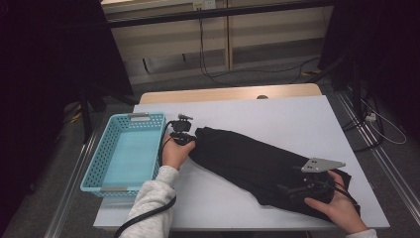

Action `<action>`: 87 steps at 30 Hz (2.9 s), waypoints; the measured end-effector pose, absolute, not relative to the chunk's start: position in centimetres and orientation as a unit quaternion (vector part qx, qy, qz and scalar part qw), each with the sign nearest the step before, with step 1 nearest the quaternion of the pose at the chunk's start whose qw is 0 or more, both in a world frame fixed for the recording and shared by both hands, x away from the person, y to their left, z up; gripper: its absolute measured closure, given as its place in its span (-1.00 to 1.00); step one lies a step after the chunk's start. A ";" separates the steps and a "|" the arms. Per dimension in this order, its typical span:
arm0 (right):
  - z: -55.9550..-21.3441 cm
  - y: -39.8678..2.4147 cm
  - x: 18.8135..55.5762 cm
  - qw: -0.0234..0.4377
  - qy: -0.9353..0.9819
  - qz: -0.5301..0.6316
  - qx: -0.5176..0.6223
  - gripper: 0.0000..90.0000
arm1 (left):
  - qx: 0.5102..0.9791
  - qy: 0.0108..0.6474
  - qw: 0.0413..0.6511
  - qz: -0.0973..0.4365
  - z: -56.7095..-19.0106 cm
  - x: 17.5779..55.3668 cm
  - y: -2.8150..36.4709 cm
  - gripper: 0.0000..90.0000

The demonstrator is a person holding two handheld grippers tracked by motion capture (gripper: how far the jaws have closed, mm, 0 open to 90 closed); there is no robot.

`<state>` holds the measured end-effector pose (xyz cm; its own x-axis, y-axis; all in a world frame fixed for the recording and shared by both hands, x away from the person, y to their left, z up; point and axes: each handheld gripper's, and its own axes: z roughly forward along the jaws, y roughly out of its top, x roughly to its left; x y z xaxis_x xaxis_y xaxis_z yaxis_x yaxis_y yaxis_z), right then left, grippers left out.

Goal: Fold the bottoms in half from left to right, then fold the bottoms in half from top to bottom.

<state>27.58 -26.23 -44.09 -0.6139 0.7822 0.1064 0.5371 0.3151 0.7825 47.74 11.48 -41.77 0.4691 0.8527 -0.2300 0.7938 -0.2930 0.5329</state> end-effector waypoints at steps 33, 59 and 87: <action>-44.0 -26.4 27.9 0.154 0.782 0.426 0.428 -0.75 | 0.799 0.531 0.275 0.063 -36.8 49.2 14.3 0.88; -43.9 -26.6 27.6 0.158 0.776 0.428 0.436 -0.78 | 0.793 0.542 0.271 0.070 -35.1 50.4 16.1 0.88; -44.0 -26.8 27.6 0.158 0.777 0.425 0.436 -0.78 | 0.788 0.542 0.278 0.082 -33.1 50.8 17.1 0.88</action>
<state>27.59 -26.78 -43.98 -0.5707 0.8116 0.1250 0.5430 0.2588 0.7988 50.82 17.14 -33.10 0.3984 0.9007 -0.1731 0.8098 -0.2568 0.5275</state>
